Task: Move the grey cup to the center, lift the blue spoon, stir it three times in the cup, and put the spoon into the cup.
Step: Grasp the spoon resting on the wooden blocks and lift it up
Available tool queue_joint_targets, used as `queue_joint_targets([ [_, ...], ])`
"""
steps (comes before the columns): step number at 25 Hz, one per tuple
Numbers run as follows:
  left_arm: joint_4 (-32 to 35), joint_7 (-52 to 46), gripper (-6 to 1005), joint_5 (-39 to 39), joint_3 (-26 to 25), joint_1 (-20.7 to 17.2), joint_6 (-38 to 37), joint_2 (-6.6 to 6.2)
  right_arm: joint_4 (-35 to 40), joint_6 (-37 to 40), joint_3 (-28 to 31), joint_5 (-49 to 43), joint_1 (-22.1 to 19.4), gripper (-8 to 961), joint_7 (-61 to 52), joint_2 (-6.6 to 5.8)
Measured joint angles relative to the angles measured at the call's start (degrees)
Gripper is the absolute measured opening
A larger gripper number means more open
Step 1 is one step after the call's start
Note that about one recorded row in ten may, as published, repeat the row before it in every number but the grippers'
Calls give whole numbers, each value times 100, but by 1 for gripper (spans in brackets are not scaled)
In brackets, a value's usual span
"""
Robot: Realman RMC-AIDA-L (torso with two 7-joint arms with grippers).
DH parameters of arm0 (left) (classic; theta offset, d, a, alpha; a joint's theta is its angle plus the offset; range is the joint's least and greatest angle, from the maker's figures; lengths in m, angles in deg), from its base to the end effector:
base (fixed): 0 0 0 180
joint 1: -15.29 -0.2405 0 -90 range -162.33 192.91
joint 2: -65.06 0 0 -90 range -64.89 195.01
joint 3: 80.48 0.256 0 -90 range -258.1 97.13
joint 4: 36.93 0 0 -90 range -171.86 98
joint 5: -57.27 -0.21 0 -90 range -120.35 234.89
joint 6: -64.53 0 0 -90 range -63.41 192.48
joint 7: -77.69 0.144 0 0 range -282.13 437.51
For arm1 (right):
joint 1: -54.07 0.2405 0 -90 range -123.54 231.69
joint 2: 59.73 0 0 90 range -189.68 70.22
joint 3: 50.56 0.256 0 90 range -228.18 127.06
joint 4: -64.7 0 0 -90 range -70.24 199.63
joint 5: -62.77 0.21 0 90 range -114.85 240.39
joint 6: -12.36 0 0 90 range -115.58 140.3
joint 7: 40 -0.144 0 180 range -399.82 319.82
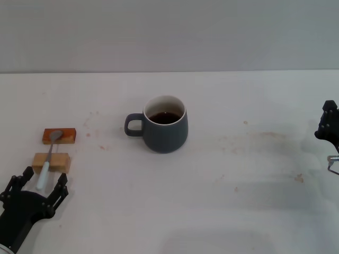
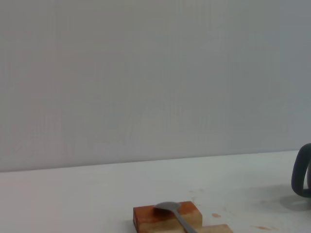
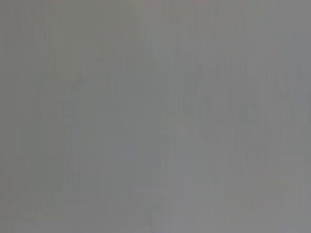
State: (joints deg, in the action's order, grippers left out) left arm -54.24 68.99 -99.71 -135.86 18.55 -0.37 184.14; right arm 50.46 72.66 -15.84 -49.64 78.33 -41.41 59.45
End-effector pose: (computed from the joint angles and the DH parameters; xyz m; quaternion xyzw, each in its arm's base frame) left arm -0.3738 0.2112 -0.0526 -0.7481 -0.2830 -0.2301 0.5544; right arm 0.3325 0.3262 -0.0369 -0.6919 0.2789 0.2588 0.6136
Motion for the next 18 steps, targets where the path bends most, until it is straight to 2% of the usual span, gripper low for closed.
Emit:
queue_joint_targets([
  [13,-28,20,806,113,16,-2,-23,-6,-2,-8,-3,0,18,-1,0,0],
  [18,-27,1,731,132,41,-1,-10,-17,-9,-10,0,-4,27,-1,0,0],
])
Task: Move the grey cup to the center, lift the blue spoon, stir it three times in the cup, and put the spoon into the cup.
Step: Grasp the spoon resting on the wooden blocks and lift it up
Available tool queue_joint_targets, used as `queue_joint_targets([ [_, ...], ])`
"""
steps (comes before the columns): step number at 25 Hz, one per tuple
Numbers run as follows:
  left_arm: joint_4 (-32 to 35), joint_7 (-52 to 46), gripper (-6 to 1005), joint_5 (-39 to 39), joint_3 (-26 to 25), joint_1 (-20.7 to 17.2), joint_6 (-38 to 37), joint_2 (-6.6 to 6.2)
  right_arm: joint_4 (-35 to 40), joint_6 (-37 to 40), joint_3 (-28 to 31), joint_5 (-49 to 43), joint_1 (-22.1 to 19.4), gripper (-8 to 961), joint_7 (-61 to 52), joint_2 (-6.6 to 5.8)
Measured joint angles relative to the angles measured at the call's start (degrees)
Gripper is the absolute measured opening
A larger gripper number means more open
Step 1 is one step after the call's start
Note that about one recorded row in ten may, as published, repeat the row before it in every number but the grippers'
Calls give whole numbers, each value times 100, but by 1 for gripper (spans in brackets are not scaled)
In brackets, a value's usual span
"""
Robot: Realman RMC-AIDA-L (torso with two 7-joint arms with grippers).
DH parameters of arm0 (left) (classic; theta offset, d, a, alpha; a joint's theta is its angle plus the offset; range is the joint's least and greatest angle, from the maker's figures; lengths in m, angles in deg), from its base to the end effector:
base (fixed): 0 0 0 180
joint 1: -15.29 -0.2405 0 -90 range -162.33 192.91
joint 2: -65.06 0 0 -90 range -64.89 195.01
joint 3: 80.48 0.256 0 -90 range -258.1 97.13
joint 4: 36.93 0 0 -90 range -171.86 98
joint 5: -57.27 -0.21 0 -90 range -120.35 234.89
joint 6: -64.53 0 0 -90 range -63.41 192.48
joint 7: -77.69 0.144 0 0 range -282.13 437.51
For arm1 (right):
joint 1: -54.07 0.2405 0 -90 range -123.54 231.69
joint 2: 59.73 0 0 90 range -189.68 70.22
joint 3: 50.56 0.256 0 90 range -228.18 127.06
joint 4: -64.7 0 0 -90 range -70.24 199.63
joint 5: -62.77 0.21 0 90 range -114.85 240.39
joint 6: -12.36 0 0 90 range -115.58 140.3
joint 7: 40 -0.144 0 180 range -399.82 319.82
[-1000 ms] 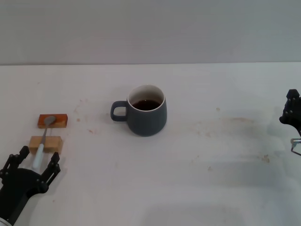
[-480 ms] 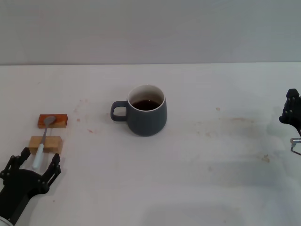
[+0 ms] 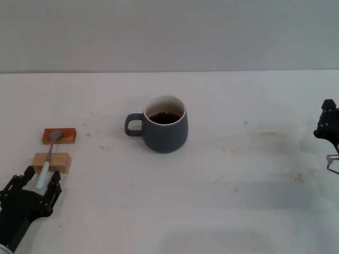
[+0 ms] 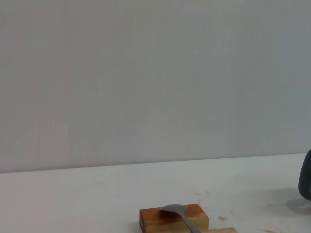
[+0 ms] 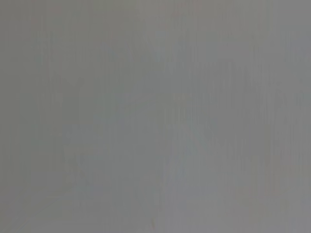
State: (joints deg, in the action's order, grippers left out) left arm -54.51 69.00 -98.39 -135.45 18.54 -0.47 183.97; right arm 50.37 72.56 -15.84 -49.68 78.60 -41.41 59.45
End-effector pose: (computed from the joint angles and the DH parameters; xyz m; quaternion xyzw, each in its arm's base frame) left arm -0.3744 0.2123 -0.0502 -0.7427 -0.2855 -0.2327 0.5593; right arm 0.3307 0.3279 -0.0373 -0.6929 0.2778 0.2603 0.6123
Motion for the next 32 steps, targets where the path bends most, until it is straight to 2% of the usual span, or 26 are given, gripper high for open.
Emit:
queue_joint_targets([
  [5,2,-1,520,0,-2,16,9,0,0,0,0,-6,11,-2,0,0],
  [18,-2,-27,462,0,0,42,46,9,27,1,-14,-27,-12,-2,0,0],
  [23,-5,-28,387,0,6,34,71,9,27,7,-10,-32,-24,-2,0,0],
  [32,-10,-27,384,0,13,0,78,9,27,36,-43,-32,-38,-2,0,0],
])
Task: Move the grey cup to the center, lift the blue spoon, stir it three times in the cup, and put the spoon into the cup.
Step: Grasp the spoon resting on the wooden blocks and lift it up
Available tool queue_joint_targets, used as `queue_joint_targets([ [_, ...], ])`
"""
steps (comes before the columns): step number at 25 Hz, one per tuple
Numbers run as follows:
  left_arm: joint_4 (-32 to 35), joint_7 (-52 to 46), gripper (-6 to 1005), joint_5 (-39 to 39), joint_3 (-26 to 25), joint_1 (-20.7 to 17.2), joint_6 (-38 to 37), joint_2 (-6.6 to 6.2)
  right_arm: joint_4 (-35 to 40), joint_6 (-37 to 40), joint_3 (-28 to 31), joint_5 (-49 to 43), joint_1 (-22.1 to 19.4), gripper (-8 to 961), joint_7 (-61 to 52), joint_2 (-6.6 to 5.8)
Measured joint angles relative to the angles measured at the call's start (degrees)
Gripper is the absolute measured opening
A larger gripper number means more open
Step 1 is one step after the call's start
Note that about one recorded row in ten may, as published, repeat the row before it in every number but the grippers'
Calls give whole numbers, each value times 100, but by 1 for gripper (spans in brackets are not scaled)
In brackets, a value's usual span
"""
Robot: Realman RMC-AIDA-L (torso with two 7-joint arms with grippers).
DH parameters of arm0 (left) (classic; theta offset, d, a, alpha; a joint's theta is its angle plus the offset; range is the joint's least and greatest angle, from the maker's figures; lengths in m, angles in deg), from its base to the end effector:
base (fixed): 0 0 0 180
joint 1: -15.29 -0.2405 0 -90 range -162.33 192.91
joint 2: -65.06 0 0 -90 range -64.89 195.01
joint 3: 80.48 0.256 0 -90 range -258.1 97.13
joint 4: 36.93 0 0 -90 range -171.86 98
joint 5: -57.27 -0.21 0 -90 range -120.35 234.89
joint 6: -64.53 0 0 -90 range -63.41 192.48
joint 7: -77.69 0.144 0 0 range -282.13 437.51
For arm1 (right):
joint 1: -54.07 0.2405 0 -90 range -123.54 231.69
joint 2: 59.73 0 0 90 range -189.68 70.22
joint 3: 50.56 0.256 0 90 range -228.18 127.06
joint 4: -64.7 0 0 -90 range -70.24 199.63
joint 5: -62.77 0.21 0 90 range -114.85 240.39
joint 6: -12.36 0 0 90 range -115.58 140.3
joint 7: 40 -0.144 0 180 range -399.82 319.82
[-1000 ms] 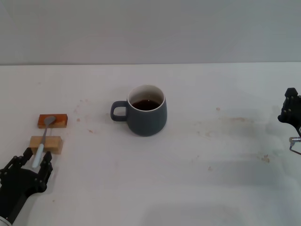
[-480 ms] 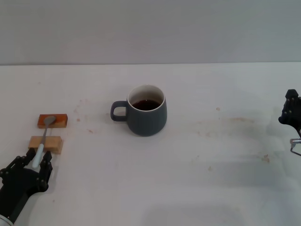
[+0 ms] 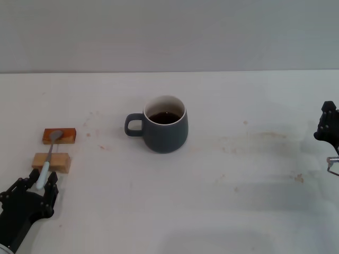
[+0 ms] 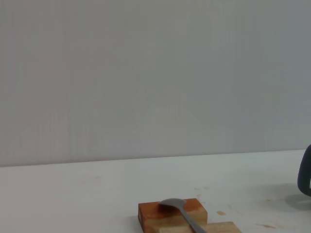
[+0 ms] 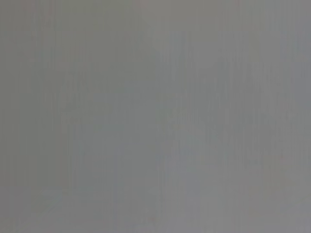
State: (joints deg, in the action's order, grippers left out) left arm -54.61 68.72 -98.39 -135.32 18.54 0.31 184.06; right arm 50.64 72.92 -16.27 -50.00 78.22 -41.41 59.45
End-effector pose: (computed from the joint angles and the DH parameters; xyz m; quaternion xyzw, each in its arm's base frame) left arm -0.3749 0.2121 -0.0523 -0.7434 -0.2913 -0.2301 0.5564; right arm 0.3325 0.3250 -0.0376 -0.6959 0.2748 0.2576 0.6115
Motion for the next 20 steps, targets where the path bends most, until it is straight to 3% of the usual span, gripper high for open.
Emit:
queue_joint_targets([
  [20,-8,-2,368,3,-7,-18,-20,0,-40,36,-24,-8,-64,-2,0,0],
])
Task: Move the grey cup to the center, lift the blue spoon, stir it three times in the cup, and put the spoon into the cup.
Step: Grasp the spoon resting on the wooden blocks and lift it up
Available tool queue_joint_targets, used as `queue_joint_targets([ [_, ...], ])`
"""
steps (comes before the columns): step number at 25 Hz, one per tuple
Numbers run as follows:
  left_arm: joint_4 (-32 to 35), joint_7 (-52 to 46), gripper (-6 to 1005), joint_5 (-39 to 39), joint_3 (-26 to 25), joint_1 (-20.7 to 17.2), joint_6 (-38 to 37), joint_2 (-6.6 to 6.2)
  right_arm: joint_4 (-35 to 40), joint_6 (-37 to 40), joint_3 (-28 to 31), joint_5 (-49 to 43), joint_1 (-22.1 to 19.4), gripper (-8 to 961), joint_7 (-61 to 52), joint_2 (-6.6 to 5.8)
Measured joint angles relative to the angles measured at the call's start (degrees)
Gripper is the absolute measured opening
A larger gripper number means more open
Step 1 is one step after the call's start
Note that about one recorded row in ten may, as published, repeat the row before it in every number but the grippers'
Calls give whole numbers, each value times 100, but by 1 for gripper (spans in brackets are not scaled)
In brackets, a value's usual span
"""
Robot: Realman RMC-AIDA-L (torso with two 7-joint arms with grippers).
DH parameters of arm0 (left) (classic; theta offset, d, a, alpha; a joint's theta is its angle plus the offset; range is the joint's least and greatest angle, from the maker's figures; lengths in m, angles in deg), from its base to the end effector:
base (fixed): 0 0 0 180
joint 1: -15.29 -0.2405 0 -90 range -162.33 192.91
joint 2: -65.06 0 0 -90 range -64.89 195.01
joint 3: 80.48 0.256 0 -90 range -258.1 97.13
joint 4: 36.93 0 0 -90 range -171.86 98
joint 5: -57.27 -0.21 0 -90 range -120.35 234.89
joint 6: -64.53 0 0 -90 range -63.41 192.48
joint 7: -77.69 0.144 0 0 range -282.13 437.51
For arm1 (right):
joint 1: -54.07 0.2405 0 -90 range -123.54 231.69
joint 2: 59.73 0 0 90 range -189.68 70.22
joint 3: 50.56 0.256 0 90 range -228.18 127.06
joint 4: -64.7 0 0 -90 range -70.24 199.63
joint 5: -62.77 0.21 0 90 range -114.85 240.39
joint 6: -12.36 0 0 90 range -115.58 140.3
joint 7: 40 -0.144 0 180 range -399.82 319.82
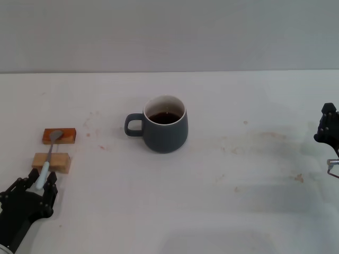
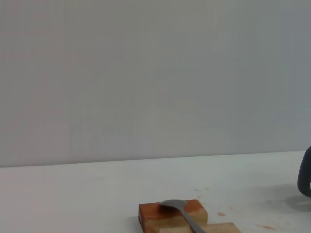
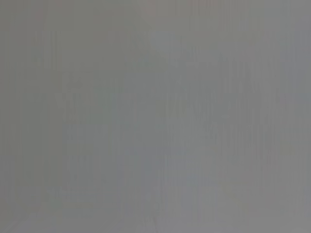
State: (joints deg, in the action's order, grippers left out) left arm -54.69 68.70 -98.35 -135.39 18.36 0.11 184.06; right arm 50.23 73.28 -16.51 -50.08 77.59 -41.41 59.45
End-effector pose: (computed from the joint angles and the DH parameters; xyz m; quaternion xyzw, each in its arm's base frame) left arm -0.3750 0.2113 -0.0518 -0.7419 -0.2916 -0.2314 0.5576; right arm 0.3332 0.3214 -0.0387 -0.6955 0.2763 0.2592 0.6106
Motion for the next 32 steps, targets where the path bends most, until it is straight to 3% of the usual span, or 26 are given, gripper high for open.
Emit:
queue_joint_targets([
  [7,0,-46,364,8,-11,33,14,-2,-8,0,-4,-1,-9,-2,0,0],
  [14,14,1,221,6,-11,114,36,-14,-18,0,-3,-8,-21,-2,0,0],
  [18,-27,11,188,-14,12,111,-58,-19,-22,0,-3,-8,-25,-2,0,0],
  [32,-501,315,187,-40,156,38,-127,-95,-22,-2,-3,-9,-59,-2,0,7],
])
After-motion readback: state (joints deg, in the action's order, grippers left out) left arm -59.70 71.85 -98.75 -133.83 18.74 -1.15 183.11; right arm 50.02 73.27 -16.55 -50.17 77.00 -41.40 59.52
